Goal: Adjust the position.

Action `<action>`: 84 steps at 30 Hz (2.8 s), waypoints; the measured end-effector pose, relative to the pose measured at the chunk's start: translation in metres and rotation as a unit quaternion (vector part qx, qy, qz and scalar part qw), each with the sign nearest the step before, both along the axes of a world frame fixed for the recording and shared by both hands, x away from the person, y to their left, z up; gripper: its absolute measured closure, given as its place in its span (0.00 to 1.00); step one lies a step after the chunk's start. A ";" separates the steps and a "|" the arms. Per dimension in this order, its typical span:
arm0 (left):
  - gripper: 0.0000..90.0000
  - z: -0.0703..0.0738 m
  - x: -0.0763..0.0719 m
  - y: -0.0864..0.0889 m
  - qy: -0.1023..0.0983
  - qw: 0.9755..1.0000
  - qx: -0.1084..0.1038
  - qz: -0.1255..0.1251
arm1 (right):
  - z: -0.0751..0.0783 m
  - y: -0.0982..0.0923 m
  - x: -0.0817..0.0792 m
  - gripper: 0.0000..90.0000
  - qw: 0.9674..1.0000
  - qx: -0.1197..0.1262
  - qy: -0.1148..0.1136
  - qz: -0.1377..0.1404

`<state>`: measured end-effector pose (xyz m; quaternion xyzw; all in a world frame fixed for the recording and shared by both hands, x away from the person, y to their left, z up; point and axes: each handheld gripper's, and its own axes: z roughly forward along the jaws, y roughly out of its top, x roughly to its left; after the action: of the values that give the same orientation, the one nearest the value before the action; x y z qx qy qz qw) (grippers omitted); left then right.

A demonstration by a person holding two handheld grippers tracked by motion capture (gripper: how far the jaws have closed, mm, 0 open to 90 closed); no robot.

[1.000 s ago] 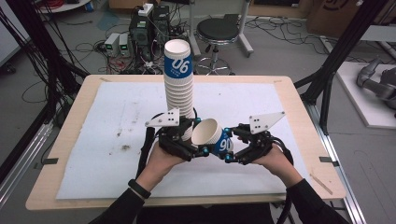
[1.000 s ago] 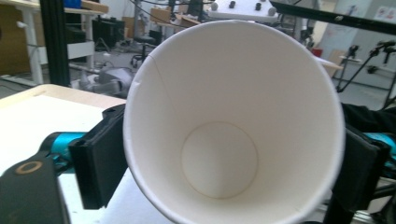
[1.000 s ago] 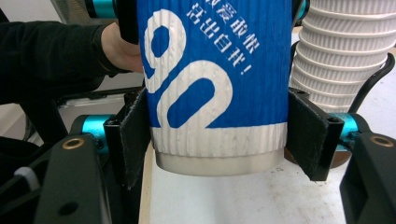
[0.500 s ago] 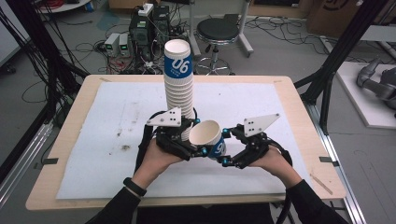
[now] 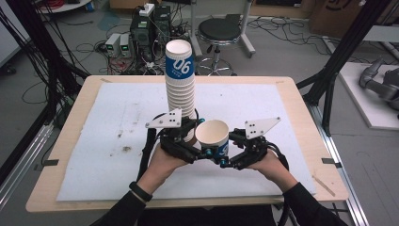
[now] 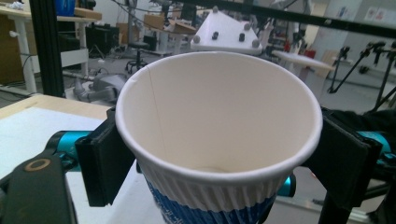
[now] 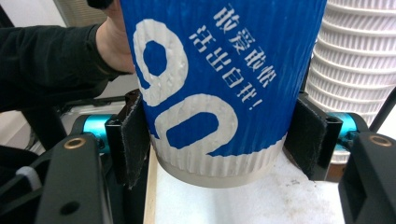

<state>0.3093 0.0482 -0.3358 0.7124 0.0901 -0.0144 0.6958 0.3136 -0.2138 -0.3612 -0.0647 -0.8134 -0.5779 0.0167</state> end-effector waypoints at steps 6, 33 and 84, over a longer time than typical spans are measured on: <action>0.23 -0.002 0.000 0.000 0.002 1.000 -0.007 0.003 | -0.003 0.004 -0.001 0.34 1.000 0.005 -0.002 -0.002; 0.25 0.000 -0.002 -0.005 -0.013 1.000 0.005 0.005 | -0.010 0.011 -0.005 0.29 0.999 0.028 0.008 -0.016; 0.13 -0.029 -0.001 -0.018 -0.003 0.997 0.072 0.013 | 0.013 -0.009 -0.003 0.30 0.994 0.094 0.015 -0.054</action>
<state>0.3086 0.0302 -0.3652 0.7593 0.0978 0.0031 0.6433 0.3105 -0.2224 -0.3481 -0.1158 -0.7501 -0.6511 0.0036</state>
